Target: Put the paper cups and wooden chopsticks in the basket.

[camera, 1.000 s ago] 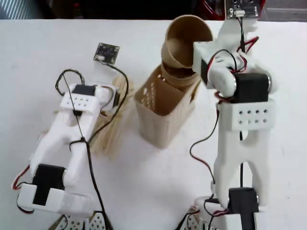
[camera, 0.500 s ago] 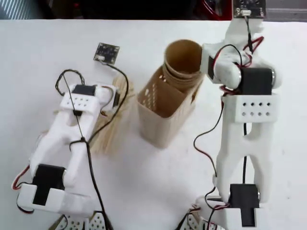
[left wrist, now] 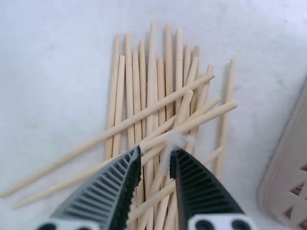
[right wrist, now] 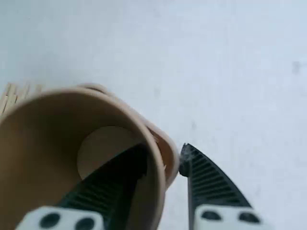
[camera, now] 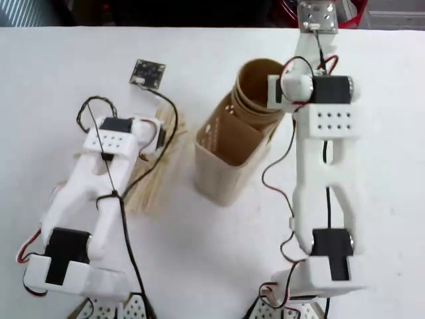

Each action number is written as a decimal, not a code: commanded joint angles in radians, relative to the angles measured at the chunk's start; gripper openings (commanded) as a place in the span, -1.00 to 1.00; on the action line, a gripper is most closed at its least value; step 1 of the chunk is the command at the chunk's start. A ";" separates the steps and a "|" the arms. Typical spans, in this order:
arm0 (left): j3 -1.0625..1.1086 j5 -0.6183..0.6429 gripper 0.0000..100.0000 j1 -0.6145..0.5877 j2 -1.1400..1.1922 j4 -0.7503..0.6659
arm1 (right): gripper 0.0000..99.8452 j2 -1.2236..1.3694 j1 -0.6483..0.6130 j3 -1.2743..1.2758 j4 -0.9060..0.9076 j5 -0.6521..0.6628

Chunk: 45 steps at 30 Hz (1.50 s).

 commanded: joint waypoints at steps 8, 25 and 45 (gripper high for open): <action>-0.006 0.003 -0.77 0.008 -0.035 -0.020 | -0.77 0.042 0.012 0.074 -0.096 0.000; -0.006 0.003 -0.77 0.004 -0.035 -0.021 | -0.77 -0.472 0.018 0.083 0.061 0.000; -0.005 0.003 -0.77 0.002 -0.035 -0.021 | -0.77 -1.148 0.208 1.034 -0.097 0.342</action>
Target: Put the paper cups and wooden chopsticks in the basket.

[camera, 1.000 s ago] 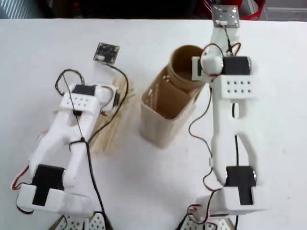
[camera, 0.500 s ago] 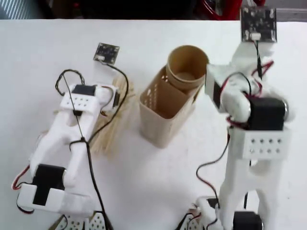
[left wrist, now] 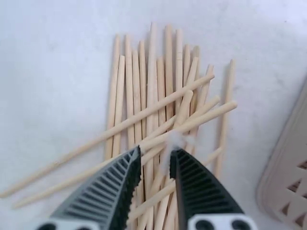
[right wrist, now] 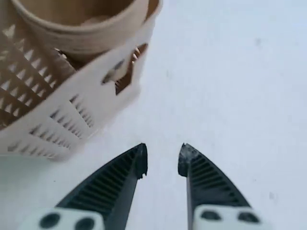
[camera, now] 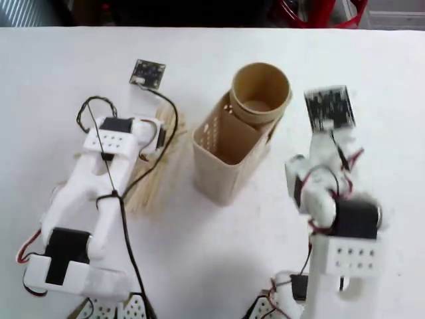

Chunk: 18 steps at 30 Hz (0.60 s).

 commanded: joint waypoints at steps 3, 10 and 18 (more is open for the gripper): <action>-0.005 0.003 -0.76 0.002 -0.035 -0.021 | -0.77 -0.282 0.193 0.272 -0.087 0.133; -0.005 0.003 -0.76 0.002 -0.035 -0.021 | -0.77 -0.595 0.297 0.643 -0.150 0.262; -0.005 0.003 -0.76 0.002 -0.035 -0.021 | -0.77 -0.816 0.403 0.948 -0.248 0.264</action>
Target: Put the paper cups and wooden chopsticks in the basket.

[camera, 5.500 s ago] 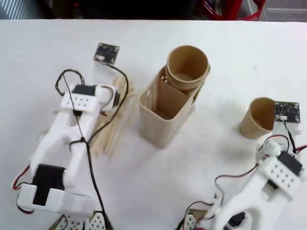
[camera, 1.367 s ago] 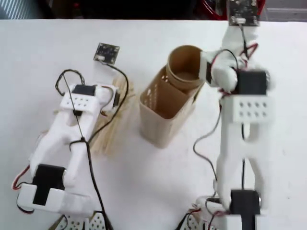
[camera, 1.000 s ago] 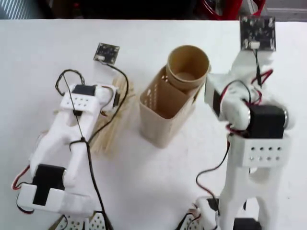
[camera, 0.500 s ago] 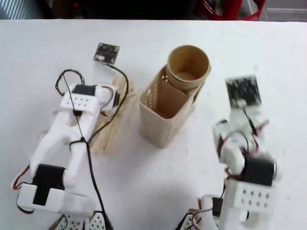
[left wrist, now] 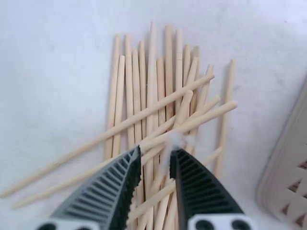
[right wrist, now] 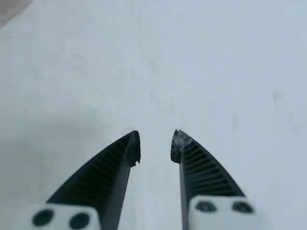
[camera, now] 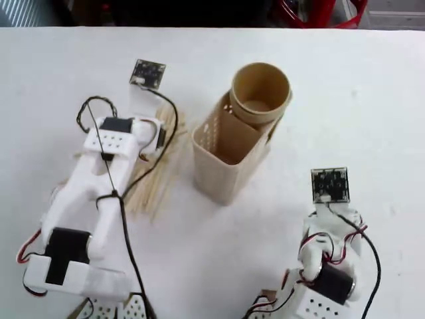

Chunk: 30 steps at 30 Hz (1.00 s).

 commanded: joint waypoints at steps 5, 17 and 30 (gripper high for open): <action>-0.005 0.003 -0.76 0.008 -0.035 -0.021 | -0.77 -0.007 0.093 0.158 -0.134 0.008; -0.005 0.003 -0.76 0.007 -0.035 -0.021 | -0.77 -0.016 0.093 0.176 -0.142 0.009; -0.005 0.003 -0.76 0.001 -0.035 -0.021 | -0.77 -0.016 0.093 0.176 -0.142 0.009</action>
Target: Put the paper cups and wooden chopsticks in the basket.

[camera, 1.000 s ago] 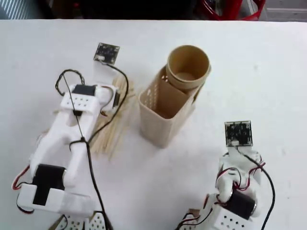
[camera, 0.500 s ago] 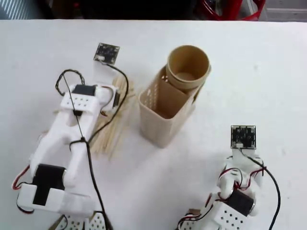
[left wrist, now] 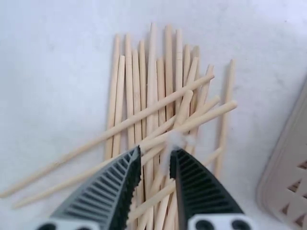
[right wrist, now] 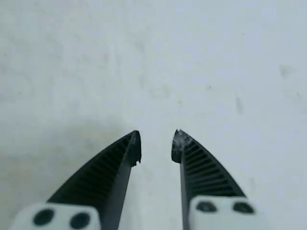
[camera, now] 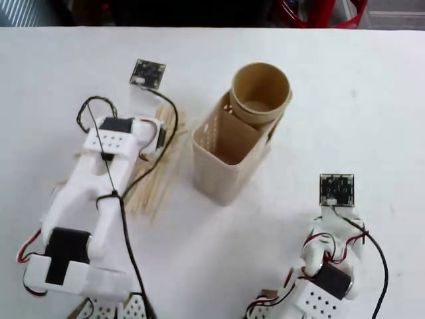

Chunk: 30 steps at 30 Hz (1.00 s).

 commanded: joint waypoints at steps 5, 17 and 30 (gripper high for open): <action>-0.005 0.003 -0.76 0.004 -0.035 -0.021 | -0.77 -0.008 0.008 0.009 -0.018 0.006; -0.005 0.003 -0.76 0.005 -0.035 -0.021 | -0.77 -0.008 0.007 0.009 -0.018 0.006; -0.054 -0.084 -0.76 -0.007 -0.035 0.005 | -0.77 -0.008 0.007 0.009 -0.018 0.006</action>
